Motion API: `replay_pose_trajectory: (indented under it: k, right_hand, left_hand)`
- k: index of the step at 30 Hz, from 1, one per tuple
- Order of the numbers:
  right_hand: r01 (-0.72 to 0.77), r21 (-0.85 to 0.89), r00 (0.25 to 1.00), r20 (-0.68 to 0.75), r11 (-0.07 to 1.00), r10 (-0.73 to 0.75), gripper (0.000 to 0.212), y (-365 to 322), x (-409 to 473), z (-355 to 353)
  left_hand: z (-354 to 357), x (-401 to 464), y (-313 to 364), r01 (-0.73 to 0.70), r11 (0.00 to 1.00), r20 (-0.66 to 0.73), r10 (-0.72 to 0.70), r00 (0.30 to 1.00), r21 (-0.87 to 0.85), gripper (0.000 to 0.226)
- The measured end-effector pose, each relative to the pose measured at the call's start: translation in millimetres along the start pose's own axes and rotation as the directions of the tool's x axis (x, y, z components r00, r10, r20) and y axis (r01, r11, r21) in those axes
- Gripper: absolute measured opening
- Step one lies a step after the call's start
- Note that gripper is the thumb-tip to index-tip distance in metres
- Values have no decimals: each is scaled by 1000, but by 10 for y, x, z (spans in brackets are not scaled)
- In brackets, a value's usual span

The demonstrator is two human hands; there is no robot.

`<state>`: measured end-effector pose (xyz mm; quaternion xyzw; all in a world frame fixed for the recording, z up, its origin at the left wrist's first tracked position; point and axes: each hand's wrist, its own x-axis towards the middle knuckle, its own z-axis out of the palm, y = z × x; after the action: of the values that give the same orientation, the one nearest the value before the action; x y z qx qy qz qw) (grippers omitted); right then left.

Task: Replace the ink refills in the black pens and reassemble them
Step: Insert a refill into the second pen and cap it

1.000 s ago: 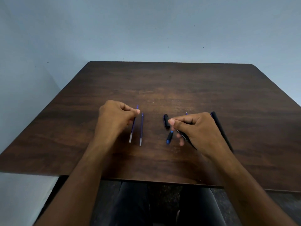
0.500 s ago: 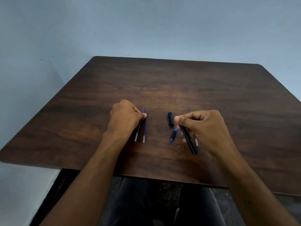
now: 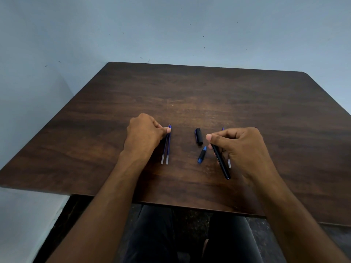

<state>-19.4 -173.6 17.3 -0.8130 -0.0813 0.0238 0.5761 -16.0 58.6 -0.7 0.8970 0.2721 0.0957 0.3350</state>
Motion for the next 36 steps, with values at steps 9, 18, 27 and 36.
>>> replay_pose_trajectory:
  k: [9,18,27,36]
  right_hand:
    - [-49,256,998,-13,965,54,14,51,66,-102]
    - [-44,399,994,-72,916,79,18,106,94,-187]
    - [-92,532,989,-52,842,141,17,159,115,-176]
    - [-121,258,986,-83,959,147,25,198,153,-325]
  left_hand:
    - [-25,-214,129,-191,966,-73,181,981,-172,10]
    - [230,-538,491,-348,807,100,444,891,-477,7]
    - [369,-674,541,-375,774,152,510,847,-510,25]
    - [309,-620,495,-546,798,-39,556,830,-255,20]
